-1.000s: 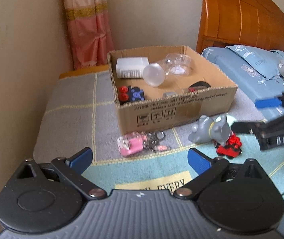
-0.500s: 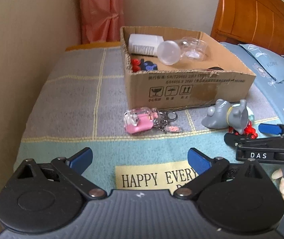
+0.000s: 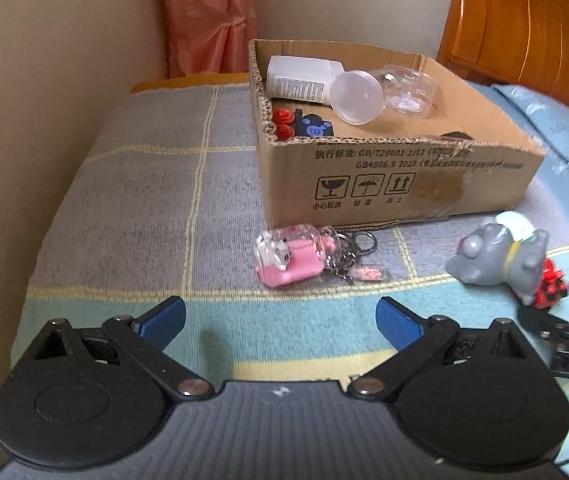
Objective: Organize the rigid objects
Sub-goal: 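Move the right tool to the grey elephant toy while the left tool moves to the pink keychain, then grasp the pink keychain with the left tool while the right tool grasps the grey elephant toy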
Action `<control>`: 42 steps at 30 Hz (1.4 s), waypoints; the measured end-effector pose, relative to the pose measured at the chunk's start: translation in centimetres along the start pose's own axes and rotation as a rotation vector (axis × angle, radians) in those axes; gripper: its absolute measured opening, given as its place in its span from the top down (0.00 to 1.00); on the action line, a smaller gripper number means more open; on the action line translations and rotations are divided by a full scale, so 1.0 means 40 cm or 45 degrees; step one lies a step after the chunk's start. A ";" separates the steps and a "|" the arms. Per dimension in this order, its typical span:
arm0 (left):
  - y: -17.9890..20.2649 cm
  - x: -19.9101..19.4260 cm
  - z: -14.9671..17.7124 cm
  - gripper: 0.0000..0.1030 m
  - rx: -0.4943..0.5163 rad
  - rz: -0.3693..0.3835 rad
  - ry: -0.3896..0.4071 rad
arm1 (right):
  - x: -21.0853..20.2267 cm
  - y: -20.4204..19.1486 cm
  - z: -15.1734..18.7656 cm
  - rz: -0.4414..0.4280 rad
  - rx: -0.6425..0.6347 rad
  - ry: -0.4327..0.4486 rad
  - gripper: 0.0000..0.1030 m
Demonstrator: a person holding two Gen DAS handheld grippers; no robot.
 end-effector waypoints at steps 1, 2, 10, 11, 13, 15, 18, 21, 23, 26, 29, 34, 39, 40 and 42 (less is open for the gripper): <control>0.007 0.007 -0.002 0.02 0.022 -0.014 -0.002 | 0.002 -0.003 -0.001 0.001 -0.001 0.002 0.00; 0.014 0.017 -0.003 0.02 0.043 -0.025 -0.009 | 0.000 -0.001 0.002 0.002 0.000 0.004 0.00; 0.024 0.071 -0.008 0.01 0.010 -0.010 -0.024 | -0.005 0.001 0.009 -0.009 -0.013 0.013 0.00; 0.026 0.074 -0.010 0.01 0.010 -0.012 -0.023 | -0.006 0.001 0.009 -0.011 -0.015 0.015 0.00; 0.029 0.079 -0.016 0.01 0.007 -0.012 -0.024 | -0.007 0.002 0.012 -0.013 -0.016 0.022 0.00; 0.031 0.083 -0.024 0.01 -0.009 -0.018 -0.032 | -0.008 0.001 0.013 -0.013 -0.015 0.027 0.00; 0.027 0.078 -0.034 0.01 -0.061 -0.010 -0.007 | -0.009 0.001 0.014 -0.014 -0.017 0.031 0.00; 0.014 0.069 -0.046 0.01 -0.112 -0.019 0.041 | -0.011 0.002 0.015 -0.015 -0.019 0.033 0.00; 0.009 0.067 -0.054 0.01 -0.112 -0.051 0.066 | -0.011 0.001 0.014 -0.015 -0.018 0.033 0.00; 0.002 0.073 -0.059 0.02 -0.091 -0.103 0.056 | -0.012 0.001 0.014 -0.016 -0.019 0.035 0.00; -0.009 0.066 -0.053 0.02 -0.087 -0.132 0.053 | -0.012 0.001 0.015 -0.018 -0.021 0.036 0.00; -0.026 0.046 -0.032 0.02 -0.045 -0.170 0.052 | -0.011 0.001 0.014 -0.020 -0.023 0.037 0.00; -0.030 0.066 -0.031 0.07 -0.053 -0.154 0.043 | -0.011 0.000 0.014 -0.019 -0.022 0.038 0.00; -0.029 0.070 -0.033 0.11 -0.059 -0.147 0.042 | -0.011 0.000 0.014 -0.019 -0.023 0.038 0.00; -0.024 0.072 -0.035 0.17 -0.075 -0.129 0.053 | -0.011 0.000 0.014 -0.020 -0.022 0.038 0.00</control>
Point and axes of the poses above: each gripper's, at about its wrist camera, not at the fingertips, and x roughly the way its jaws point, y to its right, z to its underside, the point moved 1 cm from there along x, roughly the way its jaws point, and after that the axes turned 8 degrees about z, right-handed, at the moved point
